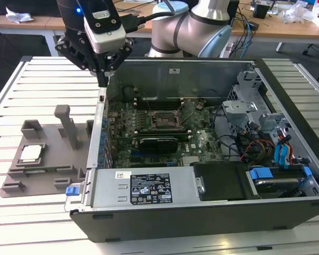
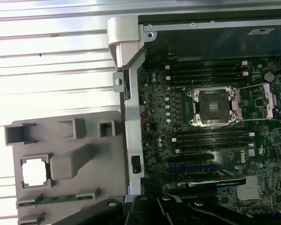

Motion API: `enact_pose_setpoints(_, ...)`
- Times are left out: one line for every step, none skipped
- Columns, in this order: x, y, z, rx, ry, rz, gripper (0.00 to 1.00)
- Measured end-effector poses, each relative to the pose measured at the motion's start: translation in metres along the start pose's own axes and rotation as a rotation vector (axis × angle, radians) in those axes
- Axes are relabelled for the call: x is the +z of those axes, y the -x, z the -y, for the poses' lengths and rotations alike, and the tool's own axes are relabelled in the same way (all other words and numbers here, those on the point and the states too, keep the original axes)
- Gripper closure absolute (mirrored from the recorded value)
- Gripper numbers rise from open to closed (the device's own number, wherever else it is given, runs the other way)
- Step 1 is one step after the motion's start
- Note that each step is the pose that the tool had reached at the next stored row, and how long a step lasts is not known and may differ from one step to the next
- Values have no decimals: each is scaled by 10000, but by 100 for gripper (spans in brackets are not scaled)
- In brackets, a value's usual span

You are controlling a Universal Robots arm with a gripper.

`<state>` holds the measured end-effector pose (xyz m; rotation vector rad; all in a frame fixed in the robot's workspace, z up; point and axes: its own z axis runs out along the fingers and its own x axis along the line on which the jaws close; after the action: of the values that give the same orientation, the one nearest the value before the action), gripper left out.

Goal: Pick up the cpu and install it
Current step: 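Reach for the cpu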

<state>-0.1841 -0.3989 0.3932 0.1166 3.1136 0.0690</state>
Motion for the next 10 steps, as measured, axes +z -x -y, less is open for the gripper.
enact_pose_setpoints(-1,-17,1,-1,-1,-1,89)
enact_pose_setpoints(-2,-52,4,-1,-1,-1,89)
enact_pose_setpoints(-2,-86,6,0,-1,-1,89)
enact_pose_setpoints(-3,-99,7,0,-1,-1,89)
enact_pose_setpoints(-3,-116,9,0,0,-1,89)
enact_pose_setpoints(-4,-159,12,1,-1,-1,89)
enact_pose_setpoints(-4,-175,13,0,-1,-1,89)
enact_pose_setpoints(-4,-190,14,0,-1,-1,89)
enact_pose_setpoints(-5,-226,17,0,-1,0,89)
enact_pose_setpoints(-5,-246,19,-1,-1,0,89)
